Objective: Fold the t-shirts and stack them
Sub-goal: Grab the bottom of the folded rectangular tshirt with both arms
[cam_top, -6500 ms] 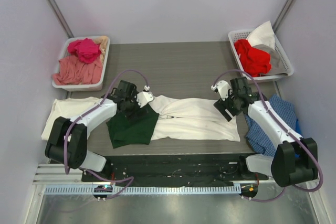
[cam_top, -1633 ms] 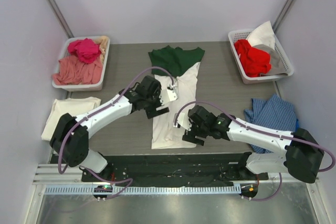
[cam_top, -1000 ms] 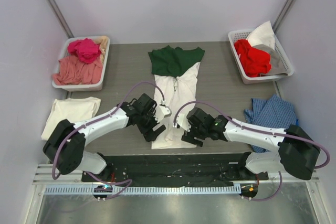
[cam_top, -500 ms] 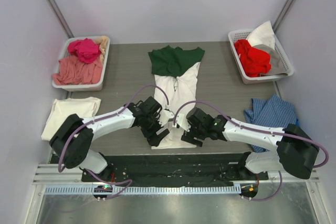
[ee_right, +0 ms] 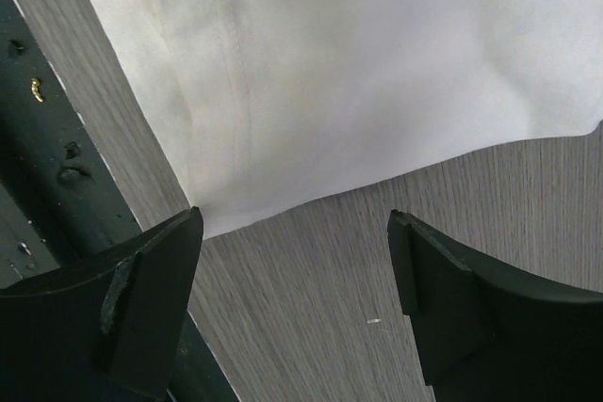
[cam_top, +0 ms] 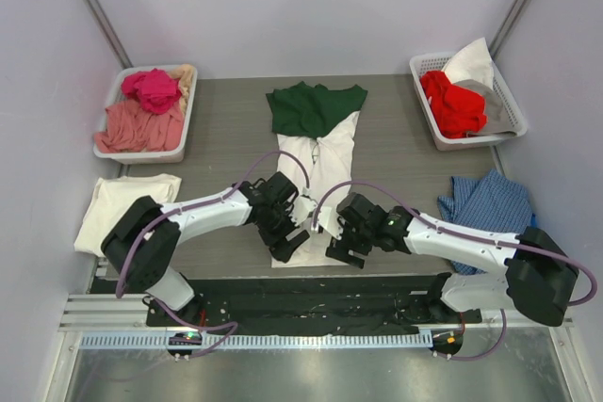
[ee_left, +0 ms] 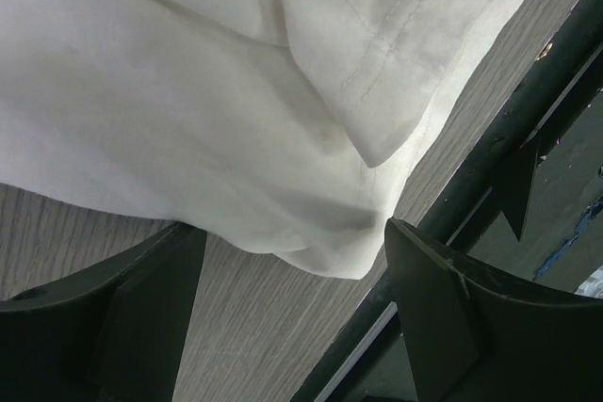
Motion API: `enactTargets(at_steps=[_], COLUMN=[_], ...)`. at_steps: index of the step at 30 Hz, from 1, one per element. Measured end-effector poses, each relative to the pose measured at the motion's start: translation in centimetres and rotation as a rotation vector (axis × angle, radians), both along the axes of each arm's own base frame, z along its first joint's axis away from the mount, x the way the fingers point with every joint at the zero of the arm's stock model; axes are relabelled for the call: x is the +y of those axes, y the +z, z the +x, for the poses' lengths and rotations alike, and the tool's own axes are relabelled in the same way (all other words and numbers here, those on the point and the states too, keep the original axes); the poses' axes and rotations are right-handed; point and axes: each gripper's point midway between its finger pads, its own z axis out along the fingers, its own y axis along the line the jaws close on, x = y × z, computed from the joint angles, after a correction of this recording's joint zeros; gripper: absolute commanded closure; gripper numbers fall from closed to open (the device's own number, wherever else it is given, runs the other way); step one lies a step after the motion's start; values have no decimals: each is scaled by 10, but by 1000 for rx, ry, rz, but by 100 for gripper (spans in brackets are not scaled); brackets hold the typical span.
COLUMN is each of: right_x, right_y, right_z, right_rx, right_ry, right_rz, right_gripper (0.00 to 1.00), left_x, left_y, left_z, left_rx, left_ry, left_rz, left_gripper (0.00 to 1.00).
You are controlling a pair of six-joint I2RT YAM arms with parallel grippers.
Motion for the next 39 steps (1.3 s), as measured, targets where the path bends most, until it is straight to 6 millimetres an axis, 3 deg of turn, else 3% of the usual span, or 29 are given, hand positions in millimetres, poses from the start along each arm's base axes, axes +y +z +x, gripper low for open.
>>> enactTargets(at_steps=[14,20,26,28,29,30,31,32,34,39], right_x=[6,4,4,3,3,3,4,4,5,7], right_y=[-9,-16,-23,-25,-26,-27,-27,-27,-27,-25], right_z=[-15,-15,-12,-11,-11,-11,-11,-10,-9,-8], right_rx=[61,68,63,64,64,65,65,63,62,61], right_ry=[50,59,69,69,72,70,70,73,69,65], right_rz=[-8,-36,-60,-67,-70,-71,-70,-71,-73,-67], right_gripper=[12,22,46,60,66,84,92,97,99,99], left_x=[-8,-7,-8,-8,-7,-7,-7,-7,-6,-4], left_y=[-2,-3,-4,-5,-5,-6,-6,-6,-7,-8], left_z=[5,7,12,13,14,14,14,14,13,10], left_rx=[-5,-15,-18,-23,-26,-28,-26,-25,-20,-1], left_ry=[34,43,62,63,64,64,65,63,59,33], left_rz=[27,40,59,64,66,68,69,71,78,92], left_gripper=[22,30,46,49,56,60,64,79,98,100])
